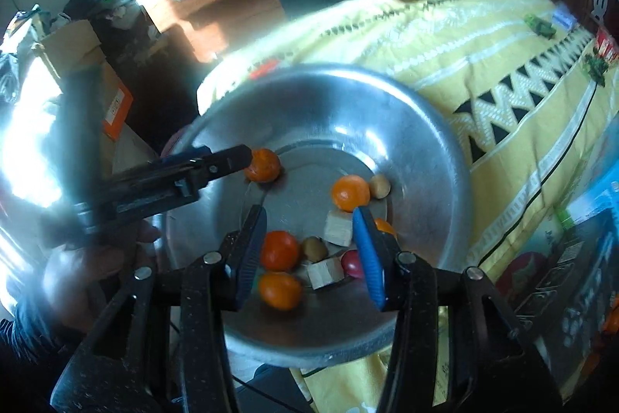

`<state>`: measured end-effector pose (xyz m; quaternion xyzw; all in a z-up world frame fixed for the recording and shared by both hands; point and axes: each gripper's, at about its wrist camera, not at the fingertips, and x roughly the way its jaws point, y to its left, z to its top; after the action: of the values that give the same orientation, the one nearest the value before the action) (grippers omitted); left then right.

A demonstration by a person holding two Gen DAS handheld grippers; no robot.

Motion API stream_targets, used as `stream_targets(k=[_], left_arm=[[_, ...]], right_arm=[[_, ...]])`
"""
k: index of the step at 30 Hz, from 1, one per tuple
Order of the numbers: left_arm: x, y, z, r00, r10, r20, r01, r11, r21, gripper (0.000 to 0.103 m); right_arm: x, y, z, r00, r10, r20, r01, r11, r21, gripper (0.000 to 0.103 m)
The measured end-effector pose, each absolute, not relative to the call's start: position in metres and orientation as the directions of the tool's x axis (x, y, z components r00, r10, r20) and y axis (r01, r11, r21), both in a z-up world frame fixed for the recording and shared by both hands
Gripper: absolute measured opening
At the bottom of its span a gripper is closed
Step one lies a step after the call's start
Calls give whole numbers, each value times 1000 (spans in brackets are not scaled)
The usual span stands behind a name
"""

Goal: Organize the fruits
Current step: 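Carry both oranges over the steel basin and open both grippers, then move both open grippers back to the fruit pile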

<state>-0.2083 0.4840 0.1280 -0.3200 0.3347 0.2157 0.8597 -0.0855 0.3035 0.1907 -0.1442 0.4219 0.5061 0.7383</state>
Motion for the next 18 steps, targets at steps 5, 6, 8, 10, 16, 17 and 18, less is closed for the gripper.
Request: stream_targets(k=[5,6,8,10,16,17,18], left_arm=[[-226,474,159,717,255,-649,-596,707,-380,78],[-229,469,167,726,273,-631,-592,714,-373,78],[-233,454,185,752,300,-588,-573,737,-358,78],[-233,433,200,779,305,-548,-536,777,-330,78],[-214,352,242,859,229,-458,-359,907,-221,89],[-209,337,248,872,204,-445,-323,923,-208,91],[-205,323,252,882,179,-435,-290,935,-203,94]], right_arm=[[-113,241,228,230,701,-675,-876,451,170,53],[-119,225,234,255,712,-654,-872,461,162,55],[-128,200,242,307,719,-623,-866,483,131,61],[-138,172,250,376,714,-590,-853,515,80,63],[-154,108,277,536,704,-465,-793,609,8,65],[-157,96,283,575,694,-433,-773,634,-9,73],[-157,83,287,615,676,-406,-747,664,-27,80]])
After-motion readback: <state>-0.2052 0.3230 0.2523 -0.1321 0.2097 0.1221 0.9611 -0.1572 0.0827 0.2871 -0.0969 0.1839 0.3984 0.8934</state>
